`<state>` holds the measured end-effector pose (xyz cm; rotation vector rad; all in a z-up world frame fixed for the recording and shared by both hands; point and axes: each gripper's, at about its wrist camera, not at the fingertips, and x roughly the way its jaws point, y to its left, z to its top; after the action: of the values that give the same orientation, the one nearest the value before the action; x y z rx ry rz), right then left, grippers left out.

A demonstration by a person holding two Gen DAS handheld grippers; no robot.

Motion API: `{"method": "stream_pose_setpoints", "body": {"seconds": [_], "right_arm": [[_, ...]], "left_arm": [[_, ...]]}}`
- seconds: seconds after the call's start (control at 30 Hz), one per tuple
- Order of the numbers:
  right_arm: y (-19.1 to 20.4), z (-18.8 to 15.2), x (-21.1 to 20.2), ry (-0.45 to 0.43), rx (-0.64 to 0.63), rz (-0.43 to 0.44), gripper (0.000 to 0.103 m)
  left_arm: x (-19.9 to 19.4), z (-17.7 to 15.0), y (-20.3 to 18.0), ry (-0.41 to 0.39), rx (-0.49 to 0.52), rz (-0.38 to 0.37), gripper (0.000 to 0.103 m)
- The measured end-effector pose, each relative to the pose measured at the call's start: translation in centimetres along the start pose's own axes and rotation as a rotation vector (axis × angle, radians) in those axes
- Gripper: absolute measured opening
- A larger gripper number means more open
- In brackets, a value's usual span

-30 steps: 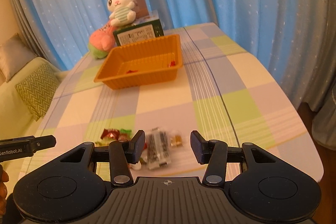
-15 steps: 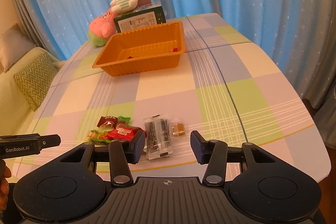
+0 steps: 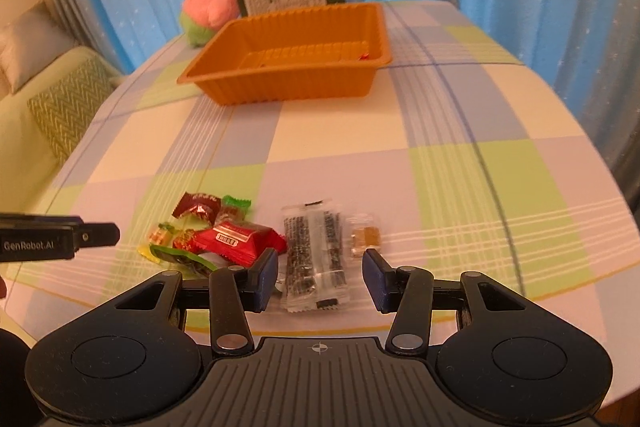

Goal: Organize snacks
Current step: 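Grasp the clear dark-filled packet with the right tool while the left tool grasps the yellow candy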

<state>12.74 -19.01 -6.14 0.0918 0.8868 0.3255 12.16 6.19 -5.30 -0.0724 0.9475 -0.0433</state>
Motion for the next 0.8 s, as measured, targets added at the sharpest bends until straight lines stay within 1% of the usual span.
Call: {"method": "stream_pose_setpoints", "body": {"seconds": [0.27, 0.53, 0.67, 0.7, 0.73, 0.8], "right_arm": [[0.3, 0.1, 3.2, 0.041, -0.025, 0.008, 0.048], [0.4, 0.1, 4.9, 0.051, -0.052, -0.022, 0.048], [0.8, 0.1, 5.4, 0.048, -0.095, -0.044, 0.048], [0.9, 0.1, 5.5, 0.047, -0.103, -0.048, 0.046], [1.0, 0.1, 5.6, 0.045, -0.112, -0.050, 0.040], [1.0, 0.1, 5.6, 0.046, -0.120, -0.053, 0.040]], "left_arm": [[2.0, 0.2, 0.1, 0.024, 0.031, -0.007, 0.057], [3.1, 0.0, 0.0, 0.040, 0.038, -0.028, 0.057], [3.5, 0.0, 0.1, 0.046, 0.040, -0.044, 0.057], [3.6, 0.0, 0.0, 0.047, 0.041, -0.051, 0.057], [3.7, 0.0, 0.0, 0.048, 0.044, -0.058, 0.057], [3.9, 0.1, -0.1, 0.051, 0.052, -0.073, 0.057]]}}
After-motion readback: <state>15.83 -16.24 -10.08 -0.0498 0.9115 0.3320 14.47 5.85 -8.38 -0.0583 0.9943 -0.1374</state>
